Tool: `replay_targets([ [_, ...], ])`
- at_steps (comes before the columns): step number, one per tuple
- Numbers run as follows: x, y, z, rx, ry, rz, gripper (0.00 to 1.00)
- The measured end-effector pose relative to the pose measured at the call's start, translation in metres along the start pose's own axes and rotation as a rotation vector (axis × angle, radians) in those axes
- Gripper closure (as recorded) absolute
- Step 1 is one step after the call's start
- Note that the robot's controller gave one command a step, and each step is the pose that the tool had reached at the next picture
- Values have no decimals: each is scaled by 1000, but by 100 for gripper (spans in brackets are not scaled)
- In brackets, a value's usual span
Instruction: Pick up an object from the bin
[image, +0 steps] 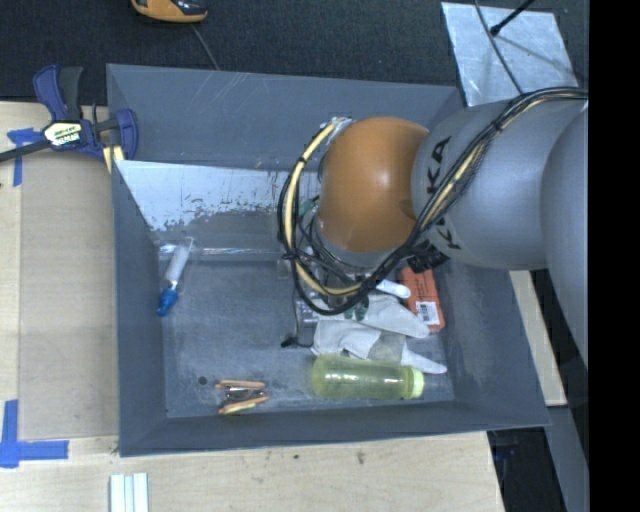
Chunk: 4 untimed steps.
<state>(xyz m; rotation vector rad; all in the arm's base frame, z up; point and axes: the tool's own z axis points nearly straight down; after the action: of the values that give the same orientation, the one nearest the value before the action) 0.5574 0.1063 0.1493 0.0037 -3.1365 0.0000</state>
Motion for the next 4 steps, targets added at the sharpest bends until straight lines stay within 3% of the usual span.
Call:
replay_targets([
  [1, -2, 0, -5, -1, -8, 2, 0],
  [2, 2, -41, 25, -4, -13, 21, 0],
  [3, 5, -66, 55, 5, -6, 72, 0],
  [4, -20, -65, 52, -4, -6, 144, 0],
])
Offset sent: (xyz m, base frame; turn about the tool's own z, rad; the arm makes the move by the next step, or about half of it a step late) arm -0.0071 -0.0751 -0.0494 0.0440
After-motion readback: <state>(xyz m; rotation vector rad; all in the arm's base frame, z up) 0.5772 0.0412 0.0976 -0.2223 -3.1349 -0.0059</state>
